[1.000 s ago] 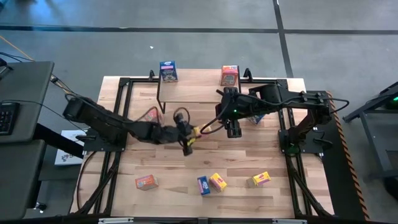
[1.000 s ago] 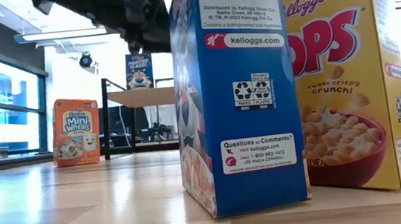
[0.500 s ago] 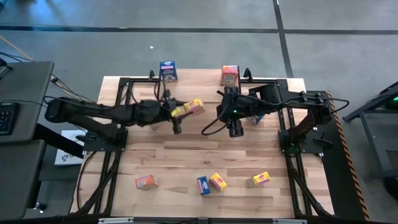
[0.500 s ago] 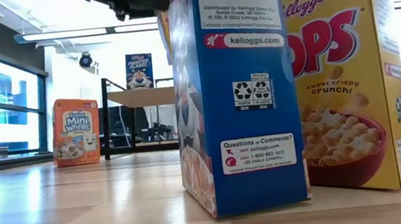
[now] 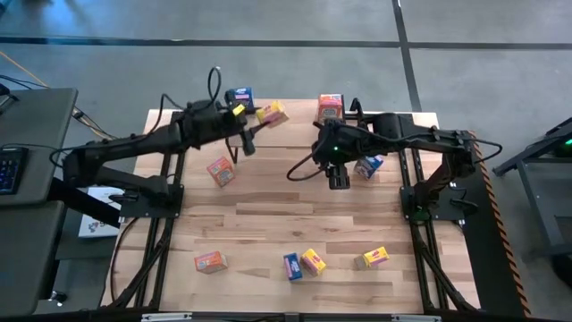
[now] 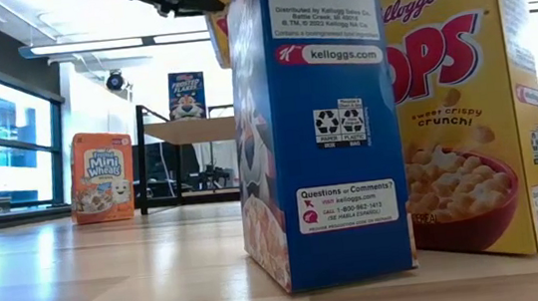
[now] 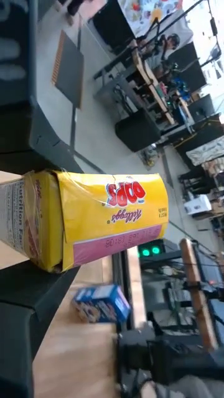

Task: Stack cereal on shelf
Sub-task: Put the top left yellow cereal box on the shelf

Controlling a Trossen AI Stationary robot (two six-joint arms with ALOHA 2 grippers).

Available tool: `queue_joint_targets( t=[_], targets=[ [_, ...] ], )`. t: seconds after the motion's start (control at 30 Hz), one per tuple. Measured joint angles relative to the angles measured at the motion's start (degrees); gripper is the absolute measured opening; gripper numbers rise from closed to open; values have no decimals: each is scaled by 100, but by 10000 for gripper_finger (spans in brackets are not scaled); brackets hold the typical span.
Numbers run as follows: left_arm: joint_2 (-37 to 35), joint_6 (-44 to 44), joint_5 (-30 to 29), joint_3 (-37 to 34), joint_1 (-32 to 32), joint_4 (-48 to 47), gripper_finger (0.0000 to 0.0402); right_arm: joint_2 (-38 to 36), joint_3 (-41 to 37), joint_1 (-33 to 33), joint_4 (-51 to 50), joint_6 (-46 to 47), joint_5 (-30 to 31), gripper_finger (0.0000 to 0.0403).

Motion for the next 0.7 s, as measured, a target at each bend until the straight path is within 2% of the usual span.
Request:
queue_joint_targets(
  t=[0.33,0.7],
  targets=[
    [548,318,984,1119,954,-1148,176,0,0,-68,-55,259,-124,241],
    [1448,650,2092,1770,1416,-1258,176,0,0,-68,-41,558,-153,241]
  ],
)
